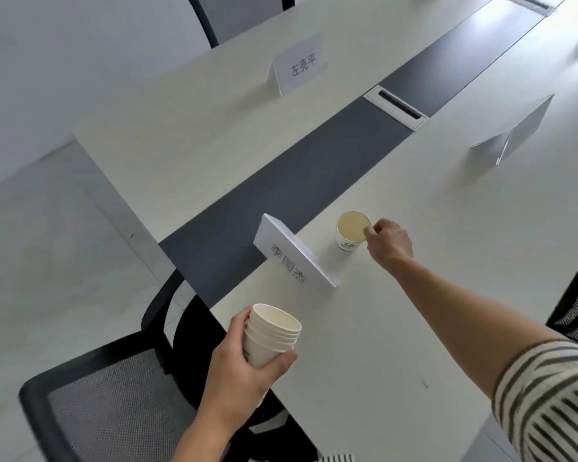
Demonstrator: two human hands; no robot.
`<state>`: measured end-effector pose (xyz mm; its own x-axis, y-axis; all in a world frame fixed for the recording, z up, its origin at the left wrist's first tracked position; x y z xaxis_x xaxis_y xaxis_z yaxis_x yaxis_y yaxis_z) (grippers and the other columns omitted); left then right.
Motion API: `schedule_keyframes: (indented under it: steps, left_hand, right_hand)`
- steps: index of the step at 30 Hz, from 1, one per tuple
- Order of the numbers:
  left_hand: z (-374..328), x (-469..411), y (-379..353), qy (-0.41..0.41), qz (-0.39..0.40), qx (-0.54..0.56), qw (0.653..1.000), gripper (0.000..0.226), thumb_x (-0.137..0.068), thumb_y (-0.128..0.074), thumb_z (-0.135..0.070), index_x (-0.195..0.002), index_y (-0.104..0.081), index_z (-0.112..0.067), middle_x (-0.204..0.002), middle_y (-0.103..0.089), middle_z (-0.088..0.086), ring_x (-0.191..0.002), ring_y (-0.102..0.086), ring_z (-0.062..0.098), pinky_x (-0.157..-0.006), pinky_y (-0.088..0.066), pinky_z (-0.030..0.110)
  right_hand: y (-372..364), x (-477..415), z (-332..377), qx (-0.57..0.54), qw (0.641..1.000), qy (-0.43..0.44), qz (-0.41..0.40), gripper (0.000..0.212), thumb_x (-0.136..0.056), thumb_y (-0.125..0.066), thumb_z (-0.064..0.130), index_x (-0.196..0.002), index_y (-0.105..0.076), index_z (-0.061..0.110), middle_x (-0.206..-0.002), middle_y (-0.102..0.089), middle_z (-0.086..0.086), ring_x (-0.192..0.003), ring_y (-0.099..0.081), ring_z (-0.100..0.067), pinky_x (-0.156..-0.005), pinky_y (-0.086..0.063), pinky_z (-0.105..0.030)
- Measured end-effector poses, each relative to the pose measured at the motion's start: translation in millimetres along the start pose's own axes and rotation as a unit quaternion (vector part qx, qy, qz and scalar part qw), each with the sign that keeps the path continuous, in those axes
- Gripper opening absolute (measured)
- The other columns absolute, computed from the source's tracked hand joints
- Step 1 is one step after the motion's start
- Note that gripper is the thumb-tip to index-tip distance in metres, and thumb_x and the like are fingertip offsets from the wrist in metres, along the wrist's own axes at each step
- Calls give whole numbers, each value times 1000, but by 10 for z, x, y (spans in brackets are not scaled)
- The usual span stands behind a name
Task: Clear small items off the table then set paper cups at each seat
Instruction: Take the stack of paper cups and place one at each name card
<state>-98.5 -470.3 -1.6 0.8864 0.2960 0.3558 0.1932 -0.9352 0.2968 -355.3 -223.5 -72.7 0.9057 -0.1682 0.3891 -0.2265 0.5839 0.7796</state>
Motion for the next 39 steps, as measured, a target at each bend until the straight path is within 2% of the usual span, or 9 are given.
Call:
schedule_keyframes:
  steps: [4,9,13,16,21,25,27,32,39]
  left_hand:
    - [74,11,19,9,-5,-6,1000,68,-51,-82,-51,-112,-53,-38,-101,-66,-19,-87,-65,5,-71,-54,15]
    - [-85,-22,-83,-10,14,-27,999,64,-59,-89,-35,-113,-53,-37,-100,-66,-20,-86,-65,4,-70,-54,15]
    - [-290,-63,-317,-35,47,-46,997,64,-61,-88,-37,-113,-52,-39,-98,-66,-18,-83,-65,6,-70,-57,26]
    - [-478,-36,-630,-58,82,-58,993,62,-61,-88,-35,-111,-52,-41,-91,-66,-18,-76,-63,7,-62,-56,28]
    - [-803,177,-1364,-110,158,-87,977,65,-60,-88,-38,-114,-52,-42,-92,-66,-17,-78,-63,7,-64,-57,30]
    - [-988,558,-2023,-148,210,-114,960,64,-57,-85,-45,-112,-51,-42,-92,-67,-15,-78,-64,9,-65,-57,29]
    - [-1052,835,-2374,-165,233,-129,950,64,-58,-86,-44,-112,-52,-42,-92,-67,-14,-79,-65,10,-67,-57,28]
    - [-1091,1658,-3241,-199,298,-151,921,59,-62,-88,-29,-109,-53,-42,-92,-67,-14,-76,-64,10,-65,-56,23]
    - [-1096,2458,-4371,-223,398,-190,869,62,-64,-86,-28,-114,-53,-42,-94,-67,-13,-81,-64,10,-66,-53,16]
  right_hand:
    - [-78,-53,-43,28,1000,-11,3,22,-89,-47,33,-84,-58,15,-86,-59,-6,-81,-52,-29,-70,-39,-32]
    - [91,48,-105,-1,1000,-11,3,34,-89,-50,47,-82,-60,15,-87,-64,-5,-84,-57,-28,-71,-41,-32]
    - [347,355,-339,-70,997,15,42,29,-84,-57,43,-79,-63,15,-82,-72,-4,-82,-70,-24,-71,-53,-36]
    - [600,784,-657,-90,992,43,82,22,-85,-61,36,-76,-65,17,-78,-73,-2,-76,-72,-16,-69,-55,-36]
    - [1113,1559,-1552,-112,992,19,62,16,-86,-63,33,-77,-68,21,-74,-73,2,-75,-70,-14,-72,-56,-36]
    - [1495,2210,-2348,-138,990,2,36,14,-89,-65,33,-78,-67,24,-70,-67,8,-62,-59,0,-59,-45,-17]
    - [1683,2565,-2774,-146,989,-12,18,14,-89,-65,35,-77,-65,29,-66,-63,11,-59,-57,6,-56,-42,-13]
    - [1993,3402,-3854,-166,984,-69,-12,15,-87,-64,43,-83,-69,29,-77,-72,7,-73,-65,-4,-70,-54,-25]
    - [2296,4121,-5113,-206,965,-161,-33,12,-84,-66,46,-85,-68,35,-83,-73,13,-82,-67,2,-76,-54,-22]
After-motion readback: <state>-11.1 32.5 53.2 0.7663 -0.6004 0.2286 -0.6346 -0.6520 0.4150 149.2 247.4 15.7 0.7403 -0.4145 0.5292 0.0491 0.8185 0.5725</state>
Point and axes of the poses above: each hand's wrist, its own x-axis away from the middle knuckle, its own y-axis out of the back of the hand, z = x × y, the point moved 10 cm from there along -x, towards the middle knuckle
